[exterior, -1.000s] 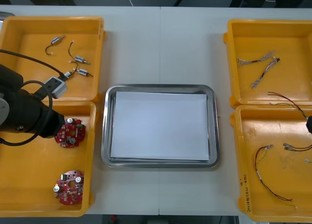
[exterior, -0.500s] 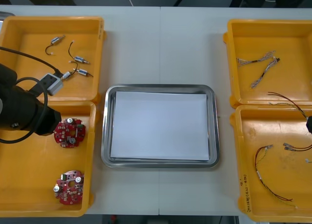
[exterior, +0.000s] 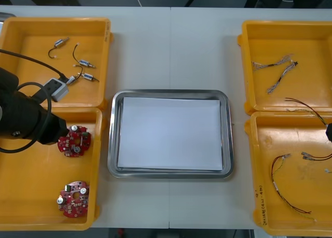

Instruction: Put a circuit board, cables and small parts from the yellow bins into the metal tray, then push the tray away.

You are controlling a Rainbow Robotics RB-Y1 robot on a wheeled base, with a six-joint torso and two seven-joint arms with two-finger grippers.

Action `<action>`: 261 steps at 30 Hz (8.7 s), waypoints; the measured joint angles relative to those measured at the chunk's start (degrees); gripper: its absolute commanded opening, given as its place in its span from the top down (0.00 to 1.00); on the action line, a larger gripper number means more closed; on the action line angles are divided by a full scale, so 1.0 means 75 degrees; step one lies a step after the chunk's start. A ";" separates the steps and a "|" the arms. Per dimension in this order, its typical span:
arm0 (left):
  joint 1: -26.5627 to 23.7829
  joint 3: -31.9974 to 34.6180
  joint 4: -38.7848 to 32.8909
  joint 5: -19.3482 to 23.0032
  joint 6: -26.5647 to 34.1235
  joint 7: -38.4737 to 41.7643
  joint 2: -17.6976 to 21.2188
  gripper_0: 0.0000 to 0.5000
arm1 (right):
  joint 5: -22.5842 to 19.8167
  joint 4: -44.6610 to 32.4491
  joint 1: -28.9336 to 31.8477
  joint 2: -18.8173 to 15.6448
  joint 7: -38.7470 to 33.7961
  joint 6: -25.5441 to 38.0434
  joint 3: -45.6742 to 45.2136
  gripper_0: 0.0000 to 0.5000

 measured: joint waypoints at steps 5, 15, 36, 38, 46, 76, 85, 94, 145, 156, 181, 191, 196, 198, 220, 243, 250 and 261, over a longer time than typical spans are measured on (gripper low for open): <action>0.0000 0.0000 -0.0011 0.0017 0.0047 0.0001 0.0000 0.00 | 0.0013 0.0000 0.0000 0.0000 0.0000 0.0000 0.0000 1.00; 0.0000 -0.0010 -0.0037 0.0044 0.0083 -0.0011 -0.0002 0.00 | 0.0015 0.0000 0.0000 0.0000 0.0000 0.0000 0.0000 1.00; 0.0000 -0.1468 -0.0042 0.0044 -0.1014 -0.1767 0.0323 0.00 | 0.0015 0.0000 0.0000 0.0000 0.0000 0.0000 0.0000 1.00; 0.0000 -0.1685 -0.0042 0.0043 -0.1159 -0.1768 0.0441 0.00 | 0.0015 0.0000 0.0000 0.0000 0.0000 0.0000 0.0000 1.00; 0.0000 -0.2029 -0.0042 0.0038 -0.1416 -0.1860 0.0826 0.00 | 0.0015 0.0000 0.0000 0.0000 0.0000 0.0000 0.0000 1.00; -0.0429 -0.3446 0.0952 -0.0218 -0.2774 -0.2814 0.1136 0.00 | 0.0020 -0.0001 -0.0001 0.0000 0.0000 0.0000 0.0000 1.00; -0.0433 -0.3493 0.0984 -0.0224 -0.2804 -0.2814 0.1164 0.00 | 0.0023 -0.0001 -0.0001 0.0000 0.0000 0.0000 0.0000 1.00; -0.0433 -0.3494 0.0997 -0.0236 -0.2839 -0.2814 0.1245 0.00 | 0.0025 -0.0001 -0.0001 0.0000 0.0000 0.0000 0.0000 1.00; -0.0436 -0.1166 0.0076 0.0940 -0.0545 -0.2814 0.1277 1.00 | 0.0032 -0.0001 -0.0001 0.0000 0.0000 0.0000 0.0000 1.00; -0.1172 -0.1125 -0.0605 0.1559 0.0514 -0.2803 0.1259 1.00 | 0.0035 -0.0003 -0.0002 0.0000 0.0000 0.0000 0.0000 1.00; -0.3918 -0.3675 -0.0485 0.0991 0.0919 -0.0403 -0.0555 1.00 | 0.0041 -0.0004 -0.0009 0.0000 0.0000 0.0001 0.0000 1.00; -0.4286 -0.4696 0.0128 0.0647 0.0619 0.0458 -0.1007 1.00 | 0.0054 -0.0005 -0.0014 0.0000 0.0000 0.0001 0.0000 1.00; -0.4287 -0.5204 0.0411 0.0499 0.0291 0.0554 -0.1008 1.00 | 0.0059 -0.0005 -0.0014 0.0000 0.0000 0.0001 0.0000 1.00; -0.4287 -0.5363 0.0459 0.0403 0.0187 0.0554 -0.1008 1.00 | 0.0062 -0.0005 -0.0015 0.0000 0.0000 0.0001 0.0000 1.00; -0.4288 -0.6881 0.1149 -0.0293 -0.1419 0.1437 -0.1009 1.00 | 0.0128 -0.0005 -0.0016 0.0000 0.0000 0.0001 0.0000 1.00; -0.4295 -0.7338 0.1434 -0.0592 -0.2062 0.1442 -0.1008 0.00 | 0.0132 -0.0005 -0.0016 0.0000 0.0000 0.0001 0.0000 1.00; -0.4295 -0.7338 0.1434 -0.0592 -0.2140 0.1445 -0.1008 0.00 | 0.0132 -0.0005 -0.0016 0.0000 0.0000 0.0001 0.0000 1.00; -0.4319 -0.7249 0.1332 -0.0591 -0.1962 0.1466 -0.1008 0.00 | 0.0132 -0.0005 -0.0016 0.0000 0.0000 0.0001 0.0000 1.00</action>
